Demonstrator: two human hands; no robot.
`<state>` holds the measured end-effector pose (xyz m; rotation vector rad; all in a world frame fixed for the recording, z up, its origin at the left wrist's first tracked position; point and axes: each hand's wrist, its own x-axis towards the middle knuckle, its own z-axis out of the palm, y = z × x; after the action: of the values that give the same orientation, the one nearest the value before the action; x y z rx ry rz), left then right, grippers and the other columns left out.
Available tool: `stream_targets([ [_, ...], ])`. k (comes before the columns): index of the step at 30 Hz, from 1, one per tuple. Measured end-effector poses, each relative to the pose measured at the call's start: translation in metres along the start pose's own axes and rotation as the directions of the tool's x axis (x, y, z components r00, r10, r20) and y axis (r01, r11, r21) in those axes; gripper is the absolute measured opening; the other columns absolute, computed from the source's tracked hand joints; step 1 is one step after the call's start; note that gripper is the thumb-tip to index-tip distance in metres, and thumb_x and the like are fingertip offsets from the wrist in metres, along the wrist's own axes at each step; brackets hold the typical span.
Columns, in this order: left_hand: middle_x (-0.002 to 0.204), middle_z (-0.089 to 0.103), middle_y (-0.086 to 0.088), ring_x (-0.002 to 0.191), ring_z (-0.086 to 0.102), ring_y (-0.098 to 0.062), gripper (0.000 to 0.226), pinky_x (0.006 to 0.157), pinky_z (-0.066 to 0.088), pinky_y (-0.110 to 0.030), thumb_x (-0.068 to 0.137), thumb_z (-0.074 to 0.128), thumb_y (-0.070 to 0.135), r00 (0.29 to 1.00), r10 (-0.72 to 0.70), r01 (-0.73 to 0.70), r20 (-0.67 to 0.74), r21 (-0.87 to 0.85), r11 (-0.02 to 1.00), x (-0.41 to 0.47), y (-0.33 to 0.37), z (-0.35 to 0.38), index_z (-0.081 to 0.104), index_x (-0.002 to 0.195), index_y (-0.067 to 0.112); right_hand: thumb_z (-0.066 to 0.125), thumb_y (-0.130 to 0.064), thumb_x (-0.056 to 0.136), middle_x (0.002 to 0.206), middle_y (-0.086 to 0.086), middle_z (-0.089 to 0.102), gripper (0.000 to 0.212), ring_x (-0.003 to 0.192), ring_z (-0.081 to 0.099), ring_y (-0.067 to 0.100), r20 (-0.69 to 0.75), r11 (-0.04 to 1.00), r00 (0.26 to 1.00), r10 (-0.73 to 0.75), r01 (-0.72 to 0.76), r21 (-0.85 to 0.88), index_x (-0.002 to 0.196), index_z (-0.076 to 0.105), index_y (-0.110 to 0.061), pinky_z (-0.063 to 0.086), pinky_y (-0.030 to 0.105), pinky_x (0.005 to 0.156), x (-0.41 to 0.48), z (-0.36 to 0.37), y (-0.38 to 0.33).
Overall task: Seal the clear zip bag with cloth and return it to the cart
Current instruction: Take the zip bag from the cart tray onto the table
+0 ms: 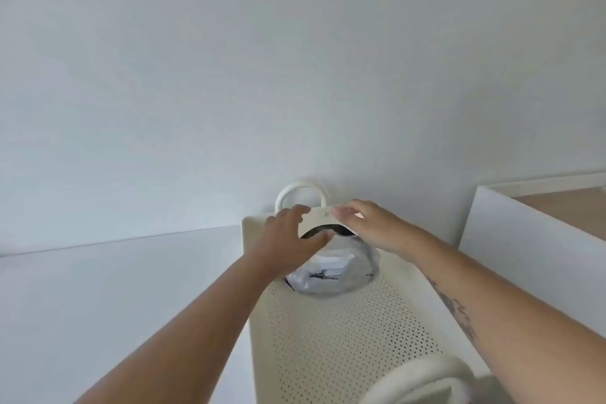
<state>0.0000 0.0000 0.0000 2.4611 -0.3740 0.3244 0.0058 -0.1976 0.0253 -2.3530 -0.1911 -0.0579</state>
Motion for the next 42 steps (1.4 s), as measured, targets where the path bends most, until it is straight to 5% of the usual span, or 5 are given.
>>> stream_targets([
  [4, 0.134, 0.046, -0.001, 0.119, 0.05, -0.026, 0.079, 0.102, 0.041, -0.043, 0.075, 0.065, 0.06, 0.991, -0.053, 0.054, 0.126, -0.008, 0.999, -0.025, -0.004, 0.013, 0.033, 0.141, 0.028, 0.067, -0.078, 0.06, 0.151, -0.002, 0.035, 0.096, 0.134, 0.038, 0.02, 0.148, 0.994, 0.983, 0.109, -0.106, -0.027, 0.142, 0.034, -0.04, 0.036, 0.034, 0.098, -0.023, 0.0, 0.02],
  [10, 0.109, 0.055, -0.002, 0.093, 0.055, -0.02, 0.029, 0.083, 0.046, -0.034, 0.095, 0.049, 0.029, 0.995, -0.083, 0.079, -0.046, -0.082, 0.994, -0.036, -0.007, 0.026, 0.051, 0.122, 0.019, 0.06, -0.021, 0.086, 0.102, 0.009, 0.061, 0.023, 0.077, 0.054, 0.02, 0.045, 0.992, 0.994, 0.104, -0.1, -0.073, 0.108, 0.055, -0.025, 0.043, 0.031, 0.064, -0.025, 0.013, 0.035],
  [14, 0.077, 0.058, -0.007, 0.073, 0.053, -0.032, 0.016, 0.066, 0.045, -0.038, 0.092, 0.043, 0.012, 0.976, -0.067, 0.024, -0.206, -0.206, 0.978, -0.022, 0.003, 0.006, 0.059, 0.092, 0.009, 0.044, -0.012, 0.09, 0.085, 0.003, 0.056, 0.021, 0.063, 0.047, 0.015, -0.121, 0.995, 0.99, 0.068, -0.058, 0.086, 0.1, 0.054, -0.027, 0.034, 0.023, 0.048, -0.022, 0.007, 0.015],
  [27, 0.065, 0.05, 0.011, 0.056, 0.044, -0.002, 0.023, 0.053, 0.033, -0.023, 0.093, 0.041, 0.015, 0.896, -0.037, -0.114, -0.443, -0.309, 0.944, -0.025, -0.028, -0.113, 0.057, 0.081, 0.026, 0.039, -0.007, 0.09, 0.105, -0.001, 0.064, 0.025, 0.071, 0.055, 0.015, -0.362, 0.933, 0.903, -0.23, 0.31, 0.181, 0.1, 0.053, -0.025, 0.038, 0.025, 0.053, -0.007, 0.022, -0.116],
  [42, 0.096, 0.054, 0.012, 0.087, 0.051, 0.006, 0.032, 0.066, 0.04, -0.02, 0.086, 0.045, 0.004, 0.79, -0.162, 0.085, -0.591, -0.156, 0.984, -0.128, -0.205, -0.134, 0.055, 0.105, 0.027, 0.042, 0.0, 0.088, 0.112, -0.002, 0.056, 0.034, 0.101, 0.052, 0.014, -0.391, 0.852, 0.89, -0.234, 0.381, 0.358, 0.108, 0.047, -0.027, 0.039, 0.02, 0.077, 0.005, 0.263, -0.165],
])
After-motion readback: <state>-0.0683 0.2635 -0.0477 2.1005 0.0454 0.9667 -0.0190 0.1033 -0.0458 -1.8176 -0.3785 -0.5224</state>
